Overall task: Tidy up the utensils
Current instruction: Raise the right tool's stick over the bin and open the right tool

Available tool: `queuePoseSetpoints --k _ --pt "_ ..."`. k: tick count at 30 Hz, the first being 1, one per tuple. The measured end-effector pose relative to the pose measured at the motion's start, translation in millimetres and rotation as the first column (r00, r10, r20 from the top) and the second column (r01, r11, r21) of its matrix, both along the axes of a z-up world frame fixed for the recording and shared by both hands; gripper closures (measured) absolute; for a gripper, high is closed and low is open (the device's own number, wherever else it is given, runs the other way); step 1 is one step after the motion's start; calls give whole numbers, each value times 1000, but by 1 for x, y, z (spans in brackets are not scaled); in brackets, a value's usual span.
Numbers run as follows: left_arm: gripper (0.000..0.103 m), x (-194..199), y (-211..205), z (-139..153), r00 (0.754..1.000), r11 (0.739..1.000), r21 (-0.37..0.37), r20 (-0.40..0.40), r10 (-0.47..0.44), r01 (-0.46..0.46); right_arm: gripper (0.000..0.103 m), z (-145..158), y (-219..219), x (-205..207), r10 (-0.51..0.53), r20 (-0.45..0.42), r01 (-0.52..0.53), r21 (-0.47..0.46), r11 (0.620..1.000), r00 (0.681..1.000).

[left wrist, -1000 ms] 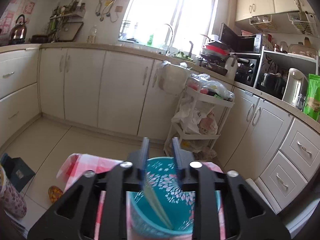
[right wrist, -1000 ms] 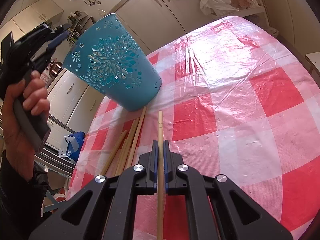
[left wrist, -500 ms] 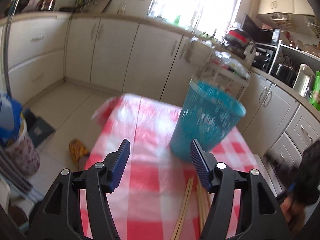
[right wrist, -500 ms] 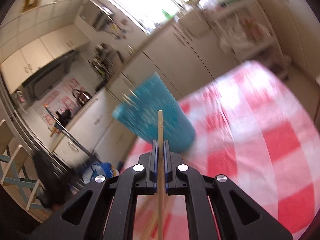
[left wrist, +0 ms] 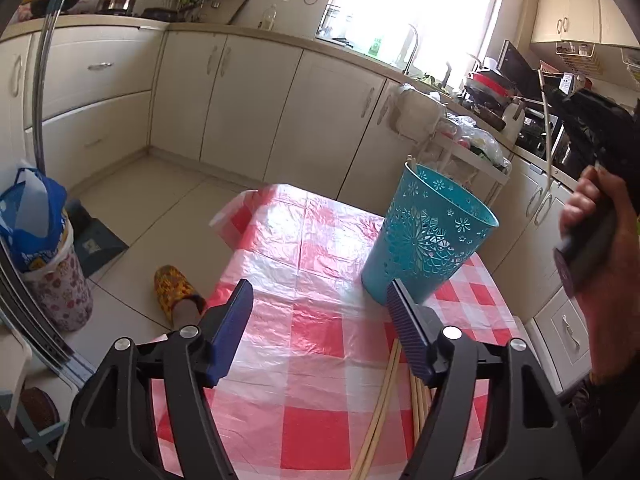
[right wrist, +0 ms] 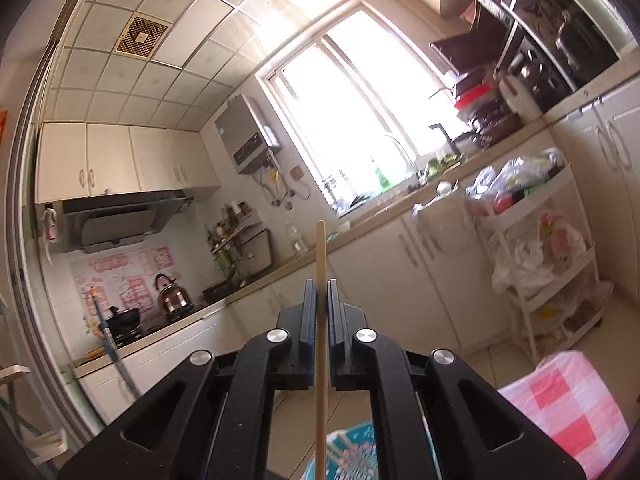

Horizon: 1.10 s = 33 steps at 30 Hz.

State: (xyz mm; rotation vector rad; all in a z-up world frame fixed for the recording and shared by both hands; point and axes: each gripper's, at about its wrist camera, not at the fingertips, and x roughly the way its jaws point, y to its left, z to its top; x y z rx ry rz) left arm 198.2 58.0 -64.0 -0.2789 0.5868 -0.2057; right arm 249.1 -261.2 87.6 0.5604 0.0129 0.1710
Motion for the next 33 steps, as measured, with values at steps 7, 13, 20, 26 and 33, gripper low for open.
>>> queuePoseSetpoints --k 7,13,20,26,33 --pt "34 0 5 -6 999 1000 -3 -34 6 -6 97 -21 8 43 -89 -80 83 -71 994 993" --pt "34 1 11 -12 998 1000 -15 -51 21 -22 97 -58 22 55 -75 -205 49 -130 990 976" --pt "33 0 13 -10 998 1000 -6 -54 24 -25 77 -84 33 23 1 -283 -48 -162 986 959" --pt "30 -3 6 -15 996 999 38 -85 9 -6 69 -100 18 -42 14 -360 -69 -140 988 933" --pt "27 -8 -11 -28 990 992 117 -141 -26 43 82 -190 45 -86 145 -685 -308 -121 944 714"
